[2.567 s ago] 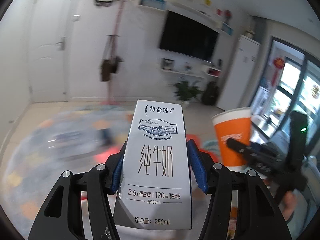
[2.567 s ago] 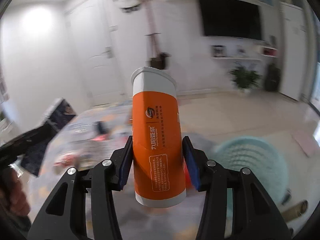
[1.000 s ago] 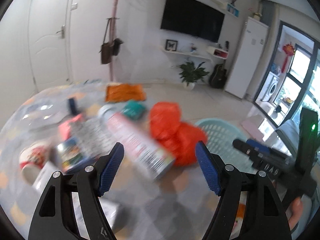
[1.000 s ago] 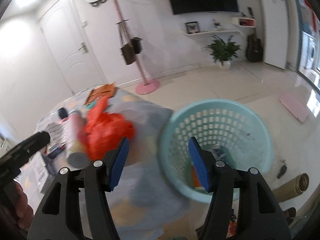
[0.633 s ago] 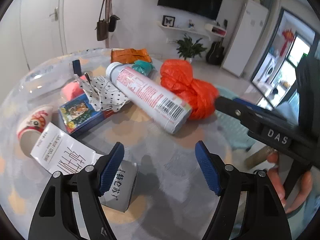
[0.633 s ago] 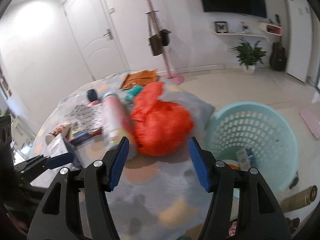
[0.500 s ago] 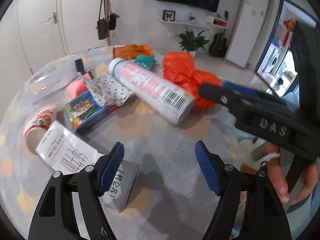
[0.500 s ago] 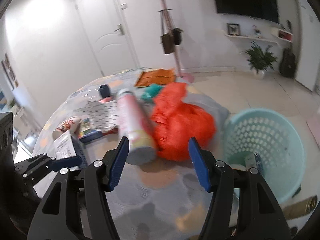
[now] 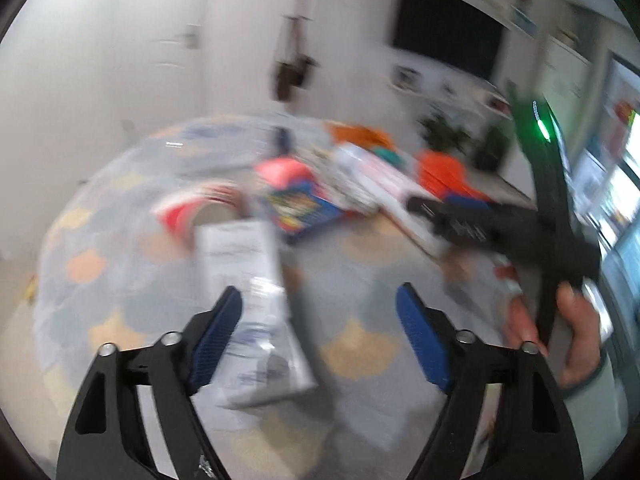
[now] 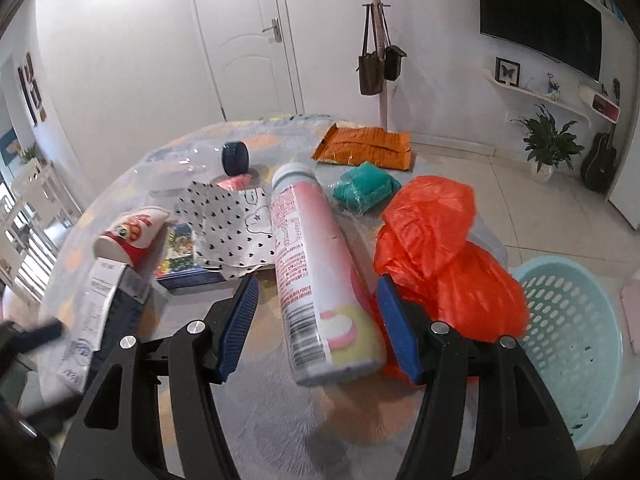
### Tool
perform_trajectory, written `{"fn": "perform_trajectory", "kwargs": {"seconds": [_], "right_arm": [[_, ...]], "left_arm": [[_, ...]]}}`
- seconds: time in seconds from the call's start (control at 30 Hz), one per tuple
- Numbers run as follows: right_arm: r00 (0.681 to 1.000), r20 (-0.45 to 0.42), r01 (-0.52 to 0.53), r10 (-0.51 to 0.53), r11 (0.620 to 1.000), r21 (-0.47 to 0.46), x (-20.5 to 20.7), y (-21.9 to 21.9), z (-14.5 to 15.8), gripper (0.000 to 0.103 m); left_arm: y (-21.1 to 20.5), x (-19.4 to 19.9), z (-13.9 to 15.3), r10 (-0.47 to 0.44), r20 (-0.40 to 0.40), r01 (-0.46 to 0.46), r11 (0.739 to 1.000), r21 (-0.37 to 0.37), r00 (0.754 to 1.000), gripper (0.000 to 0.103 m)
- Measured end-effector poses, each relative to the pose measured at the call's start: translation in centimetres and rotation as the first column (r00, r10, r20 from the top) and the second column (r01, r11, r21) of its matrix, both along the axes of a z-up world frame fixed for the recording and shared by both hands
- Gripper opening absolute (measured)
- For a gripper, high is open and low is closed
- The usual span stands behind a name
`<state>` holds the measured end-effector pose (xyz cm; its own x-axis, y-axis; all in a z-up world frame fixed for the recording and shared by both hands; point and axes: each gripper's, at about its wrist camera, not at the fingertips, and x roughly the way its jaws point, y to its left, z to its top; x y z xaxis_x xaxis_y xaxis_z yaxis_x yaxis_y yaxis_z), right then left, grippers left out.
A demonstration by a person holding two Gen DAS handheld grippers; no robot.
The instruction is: Collect trash
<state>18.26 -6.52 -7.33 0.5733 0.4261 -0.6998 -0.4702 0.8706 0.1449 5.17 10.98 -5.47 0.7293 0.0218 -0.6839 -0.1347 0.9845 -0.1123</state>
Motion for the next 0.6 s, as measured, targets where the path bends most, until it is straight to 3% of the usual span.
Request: {"fn": "perform_trajectory", "kwargs": {"seconds": [0.13,0.3,0.4,0.5,0.53,0.6], "right_arm": [[1.000,-0.022,-0.016,0.016,1.000,-0.023,0.9,0.9,-1.0,0.058],[0.999,-0.036,-0.032,0.031,0.999,-0.033,1.2,1.4,-1.3,0.058],[0.999,-0.048,-0.028,0.026,0.999,-0.044,1.4,1.7,-1.4,0.058],[0.998,-0.053,-0.026,0.022,0.997,-0.070,1.6,2.2,-1.5,0.050],[0.998,-0.062,-0.025,0.021,0.998,-0.060,1.6,2.2,-1.4,0.048],[0.996,-0.092,-0.022,0.020,0.999,-0.024,1.8,1.9,-1.4,0.047]], "left_arm": [[1.5,1.4,-1.0,0.099,-0.046,-0.100,0.995,-0.017,0.994,0.080],[1.7,3.3,-2.8,0.196,-0.112,-0.186,0.978,0.092,0.974,0.080],[1.9,4.3,-3.5,0.208,-0.146,-0.196,0.976,0.097,0.967,0.079],[2.1,4.8,-4.0,0.213,-0.176,-0.198,0.975,0.097,0.961,0.067],[2.2,5.1,-4.2,0.211,-0.192,-0.196,0.976,0.094,0.959,0.052],[2.3,5.0,-4.4,0.199,-0.198,-0.186,0.979,0.083,0.960,0.052]]}}
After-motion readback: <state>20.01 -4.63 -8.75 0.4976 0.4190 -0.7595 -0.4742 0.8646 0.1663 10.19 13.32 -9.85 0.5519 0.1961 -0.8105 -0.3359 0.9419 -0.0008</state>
